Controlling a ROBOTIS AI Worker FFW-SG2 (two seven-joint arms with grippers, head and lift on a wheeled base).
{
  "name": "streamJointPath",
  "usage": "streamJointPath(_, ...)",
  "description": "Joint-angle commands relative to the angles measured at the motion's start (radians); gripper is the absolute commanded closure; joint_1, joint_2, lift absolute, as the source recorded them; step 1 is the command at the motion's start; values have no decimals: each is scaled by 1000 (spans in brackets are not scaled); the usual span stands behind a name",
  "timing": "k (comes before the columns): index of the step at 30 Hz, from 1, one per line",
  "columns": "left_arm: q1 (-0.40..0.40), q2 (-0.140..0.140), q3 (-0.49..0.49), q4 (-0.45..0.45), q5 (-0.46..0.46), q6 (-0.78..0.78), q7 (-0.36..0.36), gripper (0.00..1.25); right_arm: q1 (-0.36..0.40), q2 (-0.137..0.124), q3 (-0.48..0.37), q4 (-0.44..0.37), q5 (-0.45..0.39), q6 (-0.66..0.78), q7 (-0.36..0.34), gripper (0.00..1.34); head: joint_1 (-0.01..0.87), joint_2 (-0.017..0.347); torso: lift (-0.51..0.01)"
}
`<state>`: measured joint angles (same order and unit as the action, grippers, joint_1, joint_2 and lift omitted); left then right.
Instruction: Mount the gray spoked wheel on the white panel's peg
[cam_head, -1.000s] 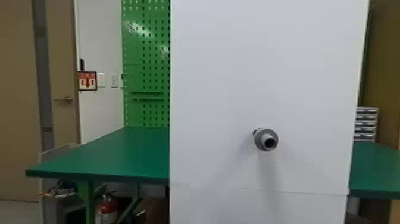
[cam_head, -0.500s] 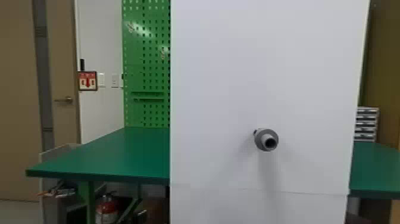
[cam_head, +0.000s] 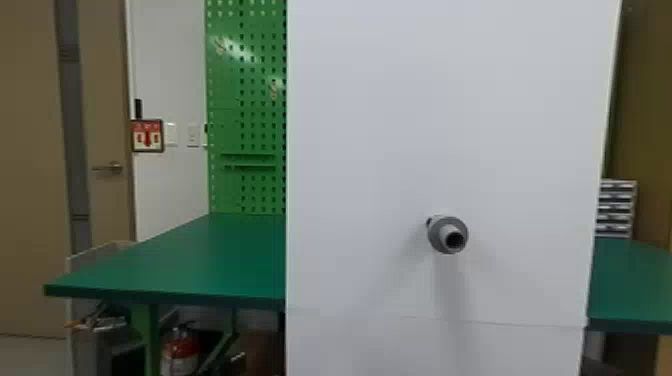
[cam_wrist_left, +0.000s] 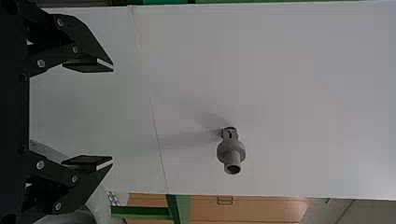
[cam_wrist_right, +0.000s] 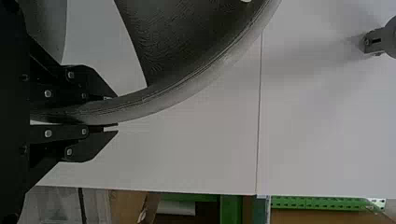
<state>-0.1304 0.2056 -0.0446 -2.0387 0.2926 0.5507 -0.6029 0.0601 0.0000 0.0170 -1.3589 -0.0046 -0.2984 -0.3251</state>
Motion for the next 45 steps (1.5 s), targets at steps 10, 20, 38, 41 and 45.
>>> streamJointPath(10,2,0,3,0,-3,2,0,536,18,1,-12,-100,41,74,-2,1305,123,-8,-401)
streamJointPath(20,3,2,5,2,-7,2,0,538,40,1,0,-293,61,240,-3,1294,123,-8,-401)
streamJointPath(38,2,2,3,0,-13,2,0,539,40,1,17,-595,35,559,-3,1294,123,-8,-401)
streamJointPath(41,2,0,5,2,-13,2,0,539,37,1,17,-626,35,598,-3,1294,123,-8,-401)
streamJointPath(45,2,0,5,0,-15,2,0,539,33,1,15,-663,29,642,-3,1294,123,-8,-401)
